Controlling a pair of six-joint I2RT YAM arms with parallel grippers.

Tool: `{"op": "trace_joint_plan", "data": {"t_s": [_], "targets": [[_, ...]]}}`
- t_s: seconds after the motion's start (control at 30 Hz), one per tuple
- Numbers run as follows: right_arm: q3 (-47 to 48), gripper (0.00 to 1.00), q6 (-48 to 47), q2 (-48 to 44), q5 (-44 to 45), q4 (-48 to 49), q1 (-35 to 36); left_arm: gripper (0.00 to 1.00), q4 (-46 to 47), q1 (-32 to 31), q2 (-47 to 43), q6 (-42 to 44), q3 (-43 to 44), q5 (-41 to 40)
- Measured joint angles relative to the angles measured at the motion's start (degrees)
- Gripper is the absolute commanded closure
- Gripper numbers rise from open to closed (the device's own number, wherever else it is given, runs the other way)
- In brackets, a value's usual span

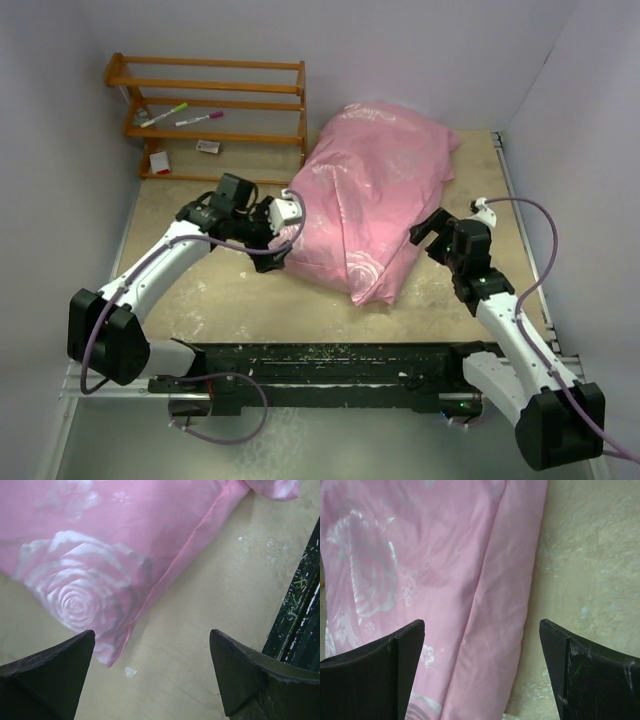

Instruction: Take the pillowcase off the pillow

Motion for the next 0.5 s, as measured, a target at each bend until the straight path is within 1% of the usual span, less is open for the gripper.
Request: {"op": "trace_joint_plan", "data": {"t_s": [0.1, 0.17, 0.23, 0.3, 0.4, 0.47, 0.5], "targets": [[0.0, 0.04, 1.03, 2.95, 0.11, 2.1, 2.82, 0.01, 0.44, -5.29, 1.11, 1.95, -0.9, -1.51], [0.09, 0.06, 1.97, 7.52, 0.13, 4.0, 4.96, 0.01, 0.72, -7.98, 2.1, 3.04, -0.85, -2.51], [0.68, 0.12, 3.04, 13.53, -0.07, 5.29, 6.47, 0.01, 0.76, -10.1, 3.26, 4.07, -0.66, -3.34], [1.46, 0.28, 4.44, 19.63, -0.46, 6.62, 7.39, 0.01, 0.9, -11.32, 4.52, 4.85, -0.26, -4.04], [3.5, 0.56, 6.8, 26.84, -2.08, 8.22, 8.35, 0.01, 0.94, -11.54, 5.16, 5.9, 0.02, -4.98], [5.62, 0.75, 7.32, 29.55, -2.34, 8.61, 10.08, 0.01, 0.83, -11.47, 4.72, 6.62, 0.0, -5.68], [6.78, 0.82, 7.5, 30.32, -2.05, 8.52, 11.41, 0.01, 0.79, -11.37, 4.2, 7.21, -0.04, -5.95]]}}
